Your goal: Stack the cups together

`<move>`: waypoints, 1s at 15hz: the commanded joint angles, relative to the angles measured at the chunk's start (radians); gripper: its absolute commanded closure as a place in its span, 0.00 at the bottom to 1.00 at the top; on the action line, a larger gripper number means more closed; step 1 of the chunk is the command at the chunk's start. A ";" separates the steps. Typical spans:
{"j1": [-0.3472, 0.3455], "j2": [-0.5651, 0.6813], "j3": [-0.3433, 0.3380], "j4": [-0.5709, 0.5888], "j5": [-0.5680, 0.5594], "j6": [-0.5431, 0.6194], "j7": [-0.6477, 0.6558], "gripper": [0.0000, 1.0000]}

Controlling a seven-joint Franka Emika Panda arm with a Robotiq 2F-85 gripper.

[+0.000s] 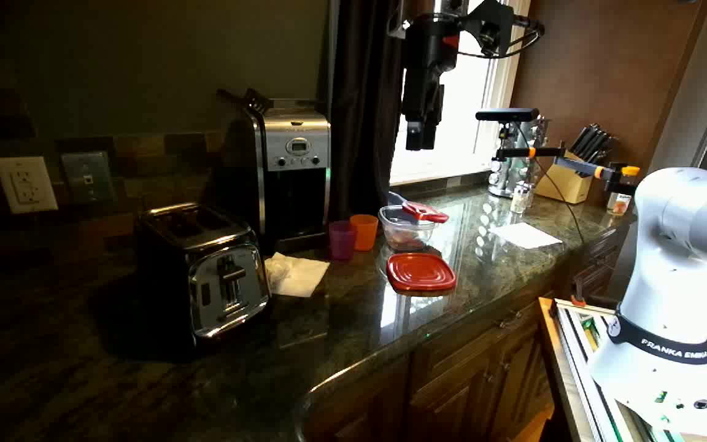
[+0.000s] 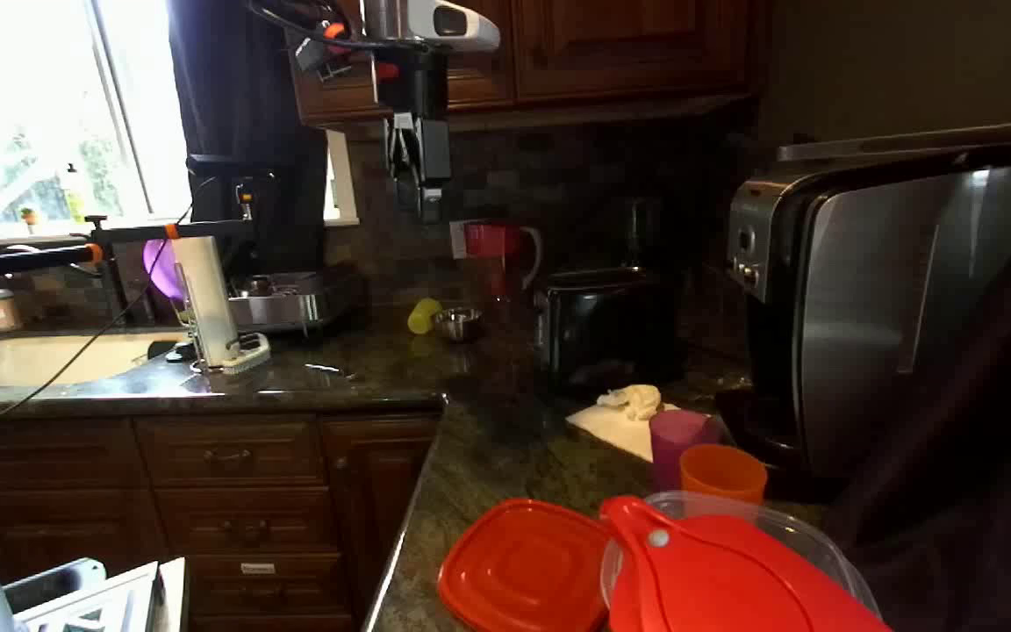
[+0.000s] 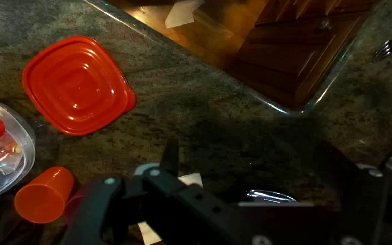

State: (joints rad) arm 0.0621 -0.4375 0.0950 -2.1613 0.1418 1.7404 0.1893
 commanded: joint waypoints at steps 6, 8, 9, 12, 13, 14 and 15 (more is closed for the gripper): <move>-0.003 0.001 0.002 0.002 0.001 -0.002 -0.001 0.00; -0.003 0.001 0.002 0.002 0.001 -0.002 -0.001 0.00; -0.003 0.001 0.002 0.002 0.001 -0.002 -0.001 0.00; -0.048 0.031 -0.012 0.013 -0.023 0.118 0.057 0.00; -0.067 0.055 -0.028 0.017 -0.032 0.175 0.055 0.00; -0.092 0.072 -0.032 0.011 -0.055 0.253 0.082 0.00; -0.115 0.106 -0.040 0.015 -0.080 0.313 0.099 0.00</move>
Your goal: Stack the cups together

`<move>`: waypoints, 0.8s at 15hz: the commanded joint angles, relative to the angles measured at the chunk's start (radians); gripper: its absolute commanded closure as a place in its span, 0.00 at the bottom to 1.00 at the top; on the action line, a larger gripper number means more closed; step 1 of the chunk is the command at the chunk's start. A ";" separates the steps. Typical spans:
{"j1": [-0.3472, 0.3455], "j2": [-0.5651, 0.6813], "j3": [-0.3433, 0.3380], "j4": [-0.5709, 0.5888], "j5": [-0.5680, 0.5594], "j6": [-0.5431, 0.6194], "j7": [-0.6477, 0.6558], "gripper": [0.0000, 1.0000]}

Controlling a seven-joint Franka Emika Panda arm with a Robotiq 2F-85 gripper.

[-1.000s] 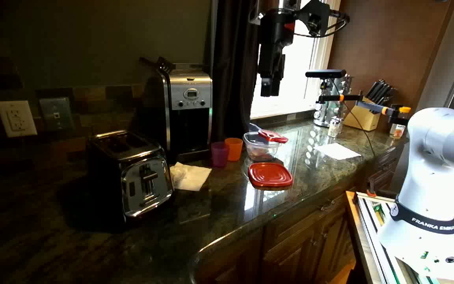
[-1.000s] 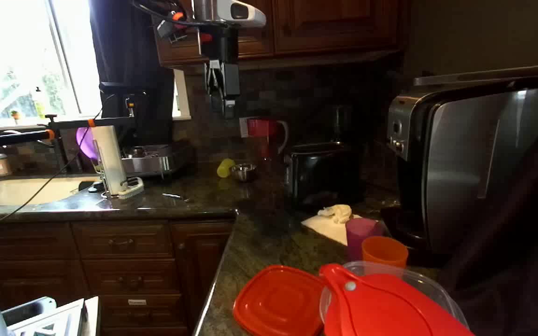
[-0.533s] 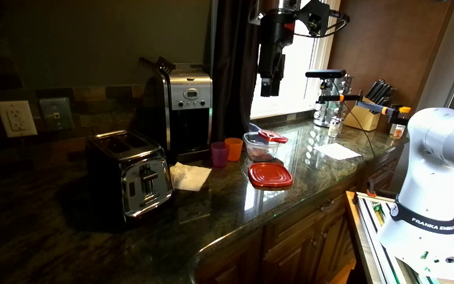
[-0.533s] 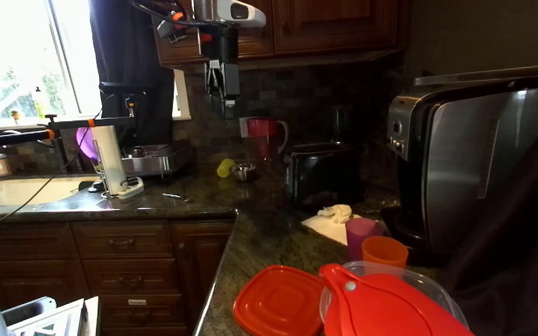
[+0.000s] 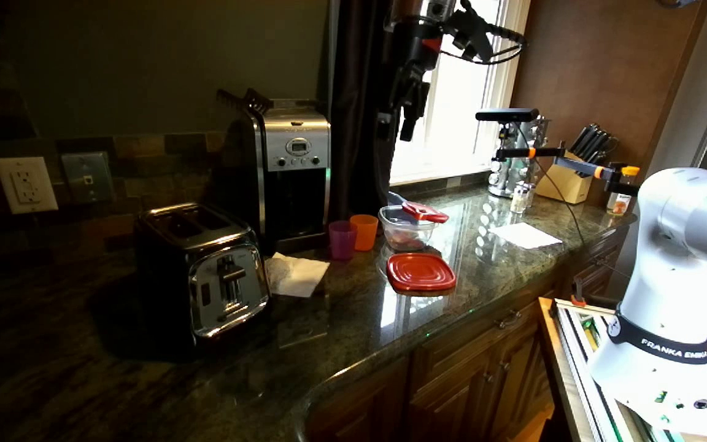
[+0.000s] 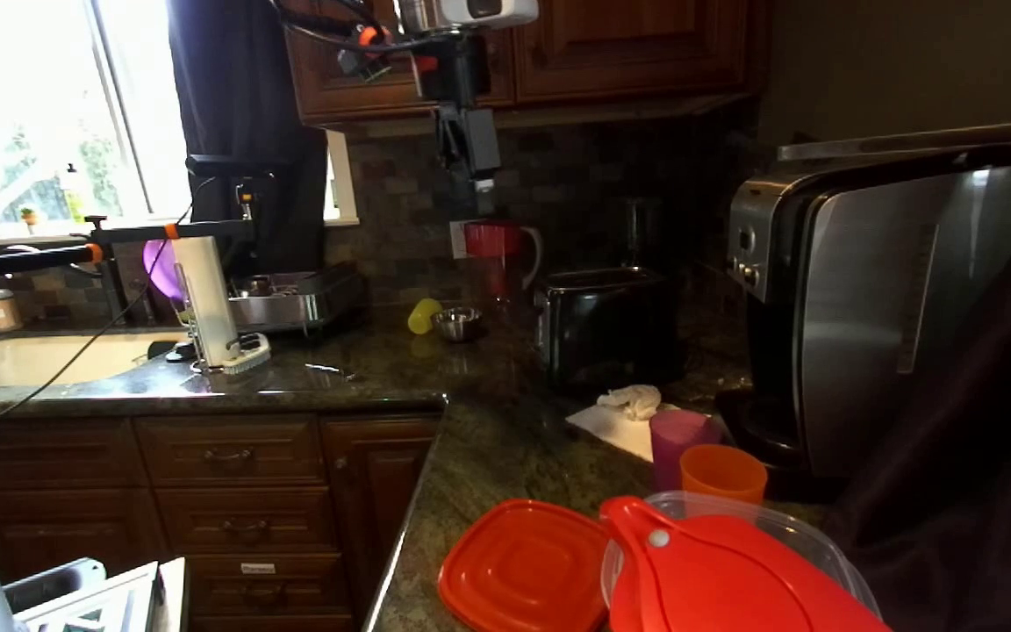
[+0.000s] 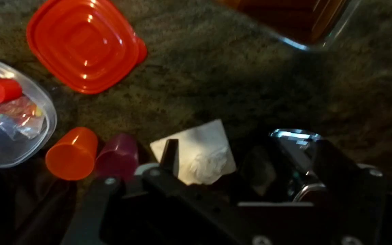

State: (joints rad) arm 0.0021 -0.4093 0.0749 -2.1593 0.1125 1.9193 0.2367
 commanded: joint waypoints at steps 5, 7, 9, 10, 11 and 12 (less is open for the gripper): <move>-0.122 0.256 -0.018 0.031 -0.212 0.249 0.220 0.00; -0.102 0.222 -0.045 0.008 -0.182 0.248 0.168 0.00; -0.098 0.273 -0.046 0.022 -0.187 0.248 0.196 0.00; -0.097 0.283 -0.046 0.029 -0.187 0.248 0.201 0.00; -0.093 0.282 -0.048 0.022 -0.174 0.268 0.198 0.00; -0.090 0.310 -0.048 0.022 -0.169 0.296 0.204 0.00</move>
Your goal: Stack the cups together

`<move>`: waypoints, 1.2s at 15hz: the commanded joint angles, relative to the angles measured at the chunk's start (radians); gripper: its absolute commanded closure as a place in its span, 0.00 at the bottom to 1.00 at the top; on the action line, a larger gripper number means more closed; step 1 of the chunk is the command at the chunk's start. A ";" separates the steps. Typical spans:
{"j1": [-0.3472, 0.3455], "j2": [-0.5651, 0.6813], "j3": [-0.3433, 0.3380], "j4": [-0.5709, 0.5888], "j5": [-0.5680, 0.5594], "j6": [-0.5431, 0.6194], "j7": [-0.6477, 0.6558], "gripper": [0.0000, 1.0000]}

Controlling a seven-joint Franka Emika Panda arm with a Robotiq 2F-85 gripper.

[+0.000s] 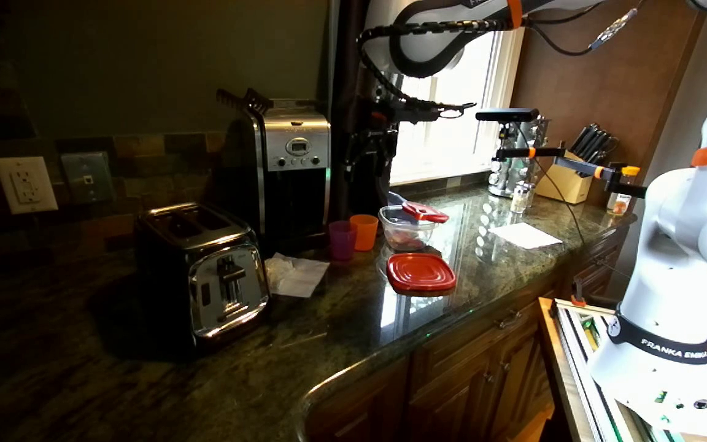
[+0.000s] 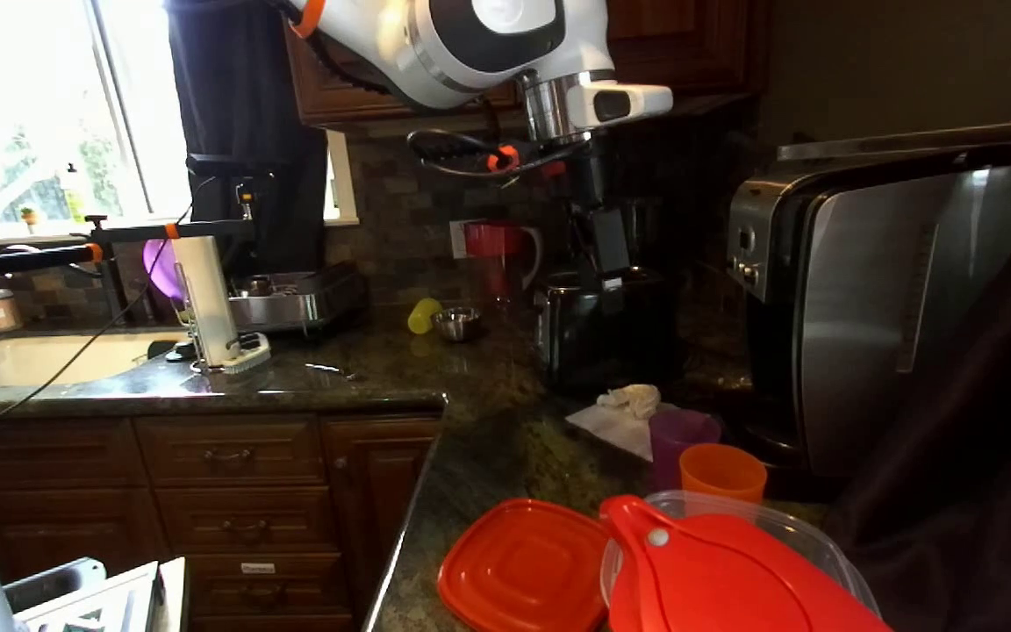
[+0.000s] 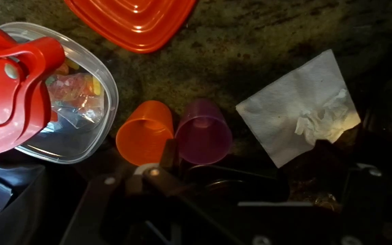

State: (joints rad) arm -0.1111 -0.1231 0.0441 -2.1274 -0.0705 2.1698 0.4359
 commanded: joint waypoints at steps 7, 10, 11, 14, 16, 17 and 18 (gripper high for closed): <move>0.067 0.239 -0.026 0.001 -0.066 0.270 0.031 0.00; 0.089 0.303 -0.053 0.018 -0.104 0.327 0.039 0.00; 0.098 0.320 -0.064 0.024 -0.120 0.339 0.046 0.00; 0.120 0.359 -0.101 0.042 -0.172 0.349 0.062 0.00; 0.132 0.379 -0.117 0.052 -0.192 0.356 0.057 0.15; 0.137 0.387 -0.124 0.057 -0.199 0.360 0.056 0.26; 0.141 0.395 -0.129 0.062 -0.203 0.361 0.051 0.32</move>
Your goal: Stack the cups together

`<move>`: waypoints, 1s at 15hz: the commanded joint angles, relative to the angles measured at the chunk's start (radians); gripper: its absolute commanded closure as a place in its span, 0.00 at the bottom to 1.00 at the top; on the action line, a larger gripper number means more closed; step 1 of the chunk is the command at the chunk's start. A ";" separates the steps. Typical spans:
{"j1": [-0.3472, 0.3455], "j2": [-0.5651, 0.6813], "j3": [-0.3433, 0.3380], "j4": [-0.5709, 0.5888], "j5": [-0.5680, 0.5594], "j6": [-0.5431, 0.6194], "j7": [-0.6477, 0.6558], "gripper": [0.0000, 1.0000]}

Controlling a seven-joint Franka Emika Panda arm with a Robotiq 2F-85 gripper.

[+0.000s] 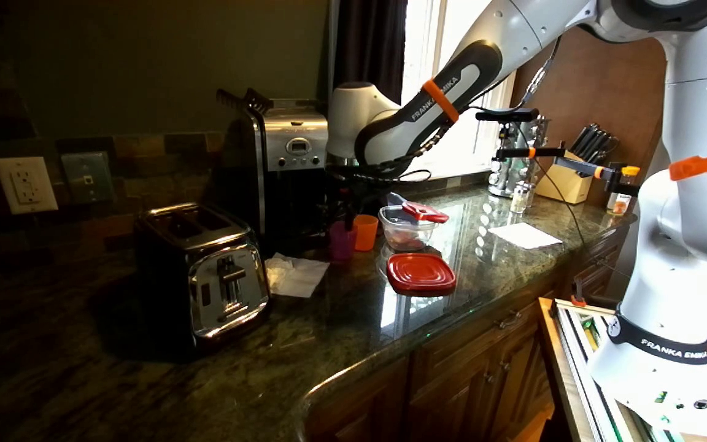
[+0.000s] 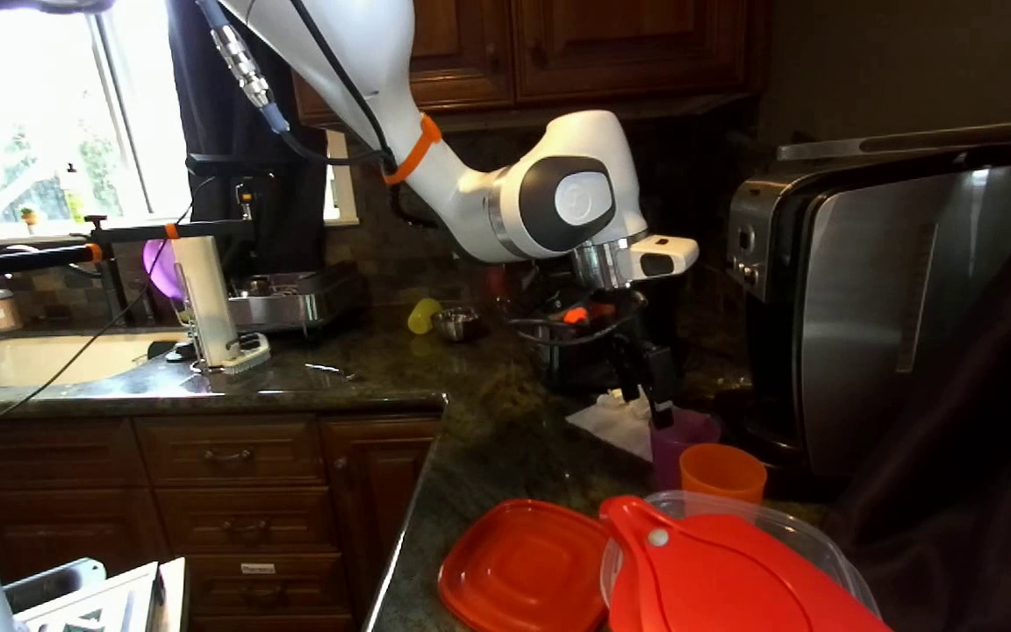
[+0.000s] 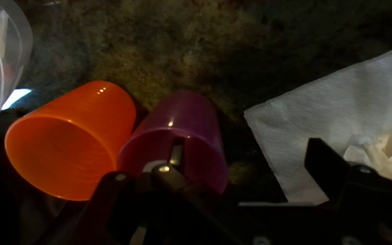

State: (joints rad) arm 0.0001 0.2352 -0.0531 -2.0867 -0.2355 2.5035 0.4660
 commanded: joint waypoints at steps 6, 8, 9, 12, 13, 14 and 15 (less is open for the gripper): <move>0.059 0.050 -0.059 0.037 -0.066 0.027 0.030 0.81; 0.066 0.049 -0.068 0.040 -0.078 0.025 0.036 0.96; 0.069 0.047 -0.071 0.040 -0.085 0.023 0.041 0.99; 0.075 0.033 -0.079 0.038 -0.094 0.012 0.057 1.00; 0.077 0.025 -0.079 0.035 -0.093 0.001 0.059 0.99; 0.083 -0.004 -0.080 0.020 -0.098 -0.013 0.070 0.99; 0.088 -0.034 -0.081 0.002 -0.106 -0.016 0.076 0.99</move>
State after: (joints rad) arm 0.0599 0.2680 -0.1163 -2.0441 -0.3028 2.5089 0.4935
